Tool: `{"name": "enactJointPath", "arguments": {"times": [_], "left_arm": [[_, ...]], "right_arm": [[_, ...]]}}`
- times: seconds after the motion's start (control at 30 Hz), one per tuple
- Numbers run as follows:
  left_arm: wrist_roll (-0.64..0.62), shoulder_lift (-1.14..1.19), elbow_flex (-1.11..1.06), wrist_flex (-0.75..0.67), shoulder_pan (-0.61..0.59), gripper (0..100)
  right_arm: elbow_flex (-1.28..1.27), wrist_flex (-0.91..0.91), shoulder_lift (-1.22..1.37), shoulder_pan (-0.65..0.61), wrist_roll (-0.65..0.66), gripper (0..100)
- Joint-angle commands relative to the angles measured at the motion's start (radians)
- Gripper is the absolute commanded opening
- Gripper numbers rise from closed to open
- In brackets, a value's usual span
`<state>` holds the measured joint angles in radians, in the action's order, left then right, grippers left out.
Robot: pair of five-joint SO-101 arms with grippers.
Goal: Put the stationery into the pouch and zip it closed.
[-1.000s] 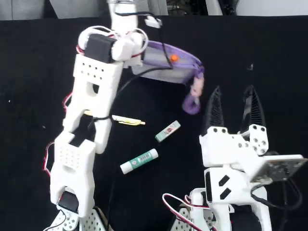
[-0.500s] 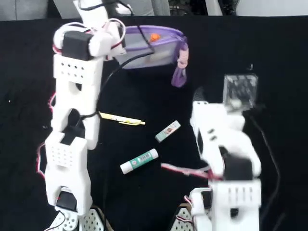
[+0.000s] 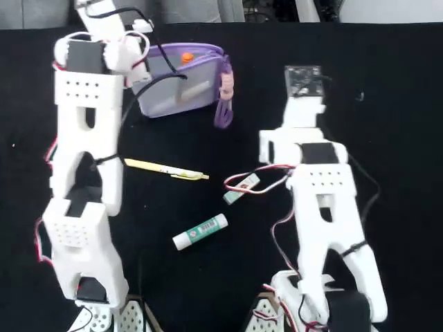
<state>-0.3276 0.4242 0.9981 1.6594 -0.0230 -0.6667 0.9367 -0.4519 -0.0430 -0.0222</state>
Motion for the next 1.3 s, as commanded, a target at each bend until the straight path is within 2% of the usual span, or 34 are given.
{"name": "enactJointPath", "arguments": {"times": [0.0, 0.13, 0.2, 0.4, 0.6, 0.83, 1.03, 1.27], "left_arm": [[0.031, 0.038, -0.041, -0.037, -0.157, 3], [0.032, 0.041, -0.028, -0.037, -0.259, 3], [0.075, 0.044, 0.001, -0.038, -0.271, 3], [0.212, 0.098, -0.022, -0.029, -0.193, 3], [0.216, 0.124, 0.091, -0.017, -0.232, 3], [0.216, 0.187, 0.154, -0.015, -0.340, 3], [0.216, 0.207, 0.150, -0.015, -0.361, 3], [0.216, 0.209, 0.145, -0.014, -0.361, 3]], "right_arm": [[0.053, 0.006, 0.002, -0.071, 0.006, 23.3], [0.038, -0.002, 0.007, -0.124, 0.025, 23.3], [0.012, -0.032, 0.007, -0.161, 0.061, 23.3], [-0.082, -0.152, 0.010, -0.245, 0.084, 23.3], [-0.104, -0.172, 0.012, -0.318, 0.095, 23.3], [-0.113, -0.219, 0.068, -0.456, 0.219, 22.9], [0.035, -0.210, 0.288, -0.509, 0.351, 12.9], [0.291, -0.117, 0.559, -0.545, 0.361, 12.0]]}}
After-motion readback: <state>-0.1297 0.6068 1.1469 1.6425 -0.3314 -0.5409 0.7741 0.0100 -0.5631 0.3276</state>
